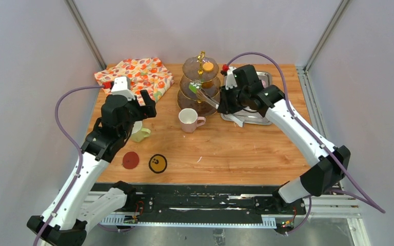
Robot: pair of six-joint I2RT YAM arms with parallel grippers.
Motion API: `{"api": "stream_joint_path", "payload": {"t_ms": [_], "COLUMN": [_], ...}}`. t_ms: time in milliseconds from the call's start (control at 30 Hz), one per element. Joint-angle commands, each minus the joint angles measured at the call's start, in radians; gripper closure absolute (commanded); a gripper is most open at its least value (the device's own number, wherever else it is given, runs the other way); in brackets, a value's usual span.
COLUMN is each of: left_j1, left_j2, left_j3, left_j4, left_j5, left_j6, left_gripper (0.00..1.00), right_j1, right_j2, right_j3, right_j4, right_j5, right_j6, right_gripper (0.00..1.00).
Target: Serve the afternoon tea
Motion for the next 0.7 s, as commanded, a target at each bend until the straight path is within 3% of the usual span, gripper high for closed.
{"api": "stream_joint_path", "payload": {"t_ms": [0,433,567,667], "left_j1": [-0.004,-0.004,-0.004,-0.004], "left_j2": [-0.03,-0.039,-0.036,-0.031], "left_j3": [-0.013,-0.014,-0.019,-0.014], "left_j4": [-0.013,-0.029,-0.026,-0.027], "left_j5": [-0.032,-0.062,-0.059,-0.055], "left_j6": [-0.002,0.013,0.012,0.013], "left_gripper": [0.05,0.05,0.05,0.06], "right_j1": [0.029,0.029,0.028,0.03], "right_j2": [0.044,0.168,0.191,0.198], "right_j3": [0.068,0.13,0.121,0.106], "right_j4": [0.079,0.116,0.154,0.179], "right_j5": [-0.081,-0.039,0.045,0.054], "right_j6": [0.021,0.04,0.062,0.076], "right_gripper": [0.99,0.99,0.99,0.84]}}
